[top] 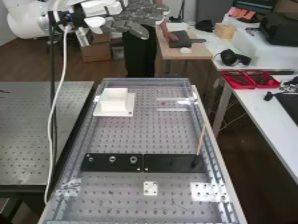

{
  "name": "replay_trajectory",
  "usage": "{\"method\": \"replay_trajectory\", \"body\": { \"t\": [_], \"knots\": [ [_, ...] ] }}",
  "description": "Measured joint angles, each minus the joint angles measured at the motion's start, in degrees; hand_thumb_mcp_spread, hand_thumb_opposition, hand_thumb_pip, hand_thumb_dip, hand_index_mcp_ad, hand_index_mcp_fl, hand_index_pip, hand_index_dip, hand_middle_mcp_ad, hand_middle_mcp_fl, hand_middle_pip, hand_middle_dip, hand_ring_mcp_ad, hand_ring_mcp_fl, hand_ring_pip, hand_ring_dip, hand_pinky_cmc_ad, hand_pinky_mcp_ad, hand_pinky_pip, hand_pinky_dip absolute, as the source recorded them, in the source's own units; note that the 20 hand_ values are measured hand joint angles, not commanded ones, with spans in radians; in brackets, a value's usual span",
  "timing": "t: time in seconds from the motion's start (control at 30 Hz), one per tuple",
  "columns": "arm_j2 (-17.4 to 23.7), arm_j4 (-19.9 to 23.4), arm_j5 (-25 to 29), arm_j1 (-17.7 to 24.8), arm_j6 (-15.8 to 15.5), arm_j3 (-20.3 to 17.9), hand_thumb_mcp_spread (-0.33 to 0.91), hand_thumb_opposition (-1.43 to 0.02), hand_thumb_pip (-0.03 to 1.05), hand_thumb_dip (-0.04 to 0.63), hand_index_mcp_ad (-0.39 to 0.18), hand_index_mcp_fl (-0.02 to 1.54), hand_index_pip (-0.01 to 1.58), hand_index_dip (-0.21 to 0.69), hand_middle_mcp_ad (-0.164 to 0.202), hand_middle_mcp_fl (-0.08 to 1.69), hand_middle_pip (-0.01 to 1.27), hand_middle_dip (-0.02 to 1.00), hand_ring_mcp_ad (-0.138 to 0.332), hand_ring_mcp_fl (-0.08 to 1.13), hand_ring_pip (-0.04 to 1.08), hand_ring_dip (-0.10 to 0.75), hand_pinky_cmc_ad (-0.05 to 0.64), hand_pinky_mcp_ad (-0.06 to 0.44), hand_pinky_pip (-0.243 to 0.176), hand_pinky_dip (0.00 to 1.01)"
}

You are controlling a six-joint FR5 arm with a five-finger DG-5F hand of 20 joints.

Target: Grab the pcb board and place it in the clear container

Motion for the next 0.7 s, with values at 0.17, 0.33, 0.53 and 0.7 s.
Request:
{"method": "replay_trajectory", "body": {
  "t": [0.17, 0.33, 0.53, 0.7],
  "knots": [
    [0.2, -1.4, -0.8, -0.3, 0.1, 0.3, 0.29, -0.75, 0.47, 0.126, -0.042, 0.15, 0.22, 0.197, 0.066, 0.01, 0.13, 0.11, 0.215, 0.00, 0.10, 0.014, 0.307, 0.176, -0.124, 0.80],
    [0.1, -4.2, -2.2, -0.8, 0.9, 1.3, 0.27, -0.74, 0.42, 0.110, -0.042, 0.15, 0.13, 0.222, 0.066, 0.00, 0.13, 0.11, 0.215, 0.00, 0.09, 0.014, 0.307, 0.178, -0.124, 0.79],
    [0.1, -5.9, -3.2, -1.2, 1.7, 2.1, 0.26, -0.74, 0.42, 0.094, -0.042, 0.13, 0.11, 0.230, 0.066, 0.00, 0.13, 0.11, 0.215, 0.00, 0.10, 0.016, 0.307, 0.185, -0.124, 0.75],
    [0.1, -5.9, -3.1, -1.2, 1.9, 2.2, 0.26, -0.74, 0.42, 0.094, -0.042, 0.10, 0.10, 0.237, 0.066, 0.00, 0.13, 0.11, 0.216, 0.00, 0.09, 0.024, 0.307, 0.185, -0.124, 0.72]
  ]
}}
